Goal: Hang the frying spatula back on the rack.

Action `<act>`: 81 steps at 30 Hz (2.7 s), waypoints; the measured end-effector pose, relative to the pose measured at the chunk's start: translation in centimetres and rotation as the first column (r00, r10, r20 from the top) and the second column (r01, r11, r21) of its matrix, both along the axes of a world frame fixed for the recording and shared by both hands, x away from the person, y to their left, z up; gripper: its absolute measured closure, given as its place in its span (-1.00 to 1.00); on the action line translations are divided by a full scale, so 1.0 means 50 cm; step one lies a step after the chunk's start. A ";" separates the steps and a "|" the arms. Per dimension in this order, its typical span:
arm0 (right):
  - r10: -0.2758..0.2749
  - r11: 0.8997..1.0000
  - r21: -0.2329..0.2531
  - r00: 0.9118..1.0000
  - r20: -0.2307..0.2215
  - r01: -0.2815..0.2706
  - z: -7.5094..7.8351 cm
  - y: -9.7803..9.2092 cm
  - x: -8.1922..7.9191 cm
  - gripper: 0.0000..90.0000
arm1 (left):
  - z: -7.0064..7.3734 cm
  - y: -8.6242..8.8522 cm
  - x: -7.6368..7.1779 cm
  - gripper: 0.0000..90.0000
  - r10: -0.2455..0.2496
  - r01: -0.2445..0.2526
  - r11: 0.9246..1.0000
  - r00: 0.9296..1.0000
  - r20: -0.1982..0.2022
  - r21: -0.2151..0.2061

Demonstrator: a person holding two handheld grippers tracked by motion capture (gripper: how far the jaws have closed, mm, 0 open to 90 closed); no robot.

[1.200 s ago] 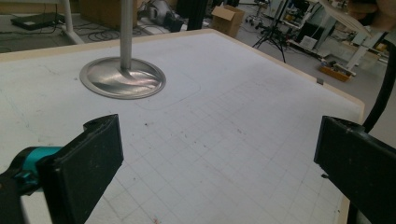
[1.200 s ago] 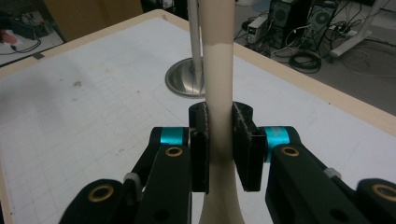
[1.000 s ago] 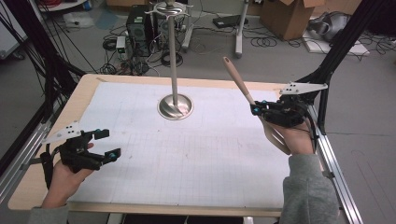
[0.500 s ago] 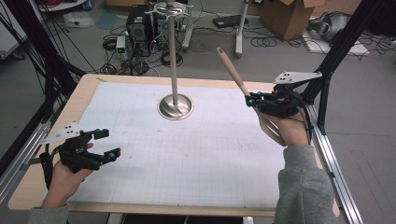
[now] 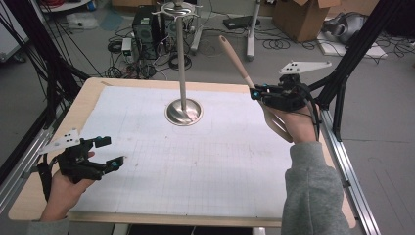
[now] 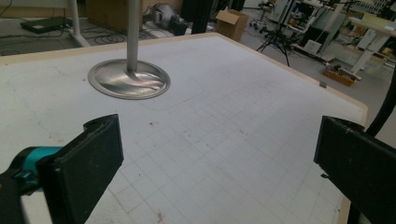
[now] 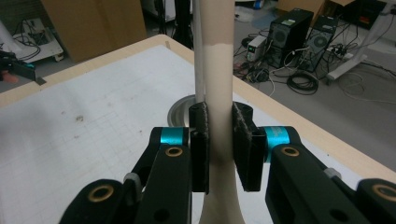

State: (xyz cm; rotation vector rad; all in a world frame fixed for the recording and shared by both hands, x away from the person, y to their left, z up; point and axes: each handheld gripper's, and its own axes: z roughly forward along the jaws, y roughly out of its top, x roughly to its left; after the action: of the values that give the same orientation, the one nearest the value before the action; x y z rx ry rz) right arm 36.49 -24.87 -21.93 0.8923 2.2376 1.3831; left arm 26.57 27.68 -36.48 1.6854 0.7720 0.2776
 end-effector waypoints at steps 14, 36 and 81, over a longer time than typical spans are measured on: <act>0.045 0.999 -0.003 0.999 0.002 -0.045 0.036 0.037 0.036 0.74 | 0.007 0.007 -0.017 -0.96 0.015 -0.015 1.000 1.000 0.012 0.015; 0.090 0.996 0.017 0.996 0.013 -0.090 0.073 0.023 0.088 0.74 | -0.001 0.016 -0.016 -0.96 0.019 -0.019 1.000 1.000 -0.001 -0.009; 0.129 0.992 0.020 0.991 -0.025 -0.128 0.084 0.058 0.143 0.74 | -0.010 0.019 -0.011 -0.96 0.017 -0.018 0.999 1.000 -0.014 -0.038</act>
State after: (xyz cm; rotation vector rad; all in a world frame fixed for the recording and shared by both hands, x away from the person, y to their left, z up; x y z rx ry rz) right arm 43.65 -21.95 -17.73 0.7888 2.3424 1.4583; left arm 26.03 28.64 -36.98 1.6473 0.7983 0.2624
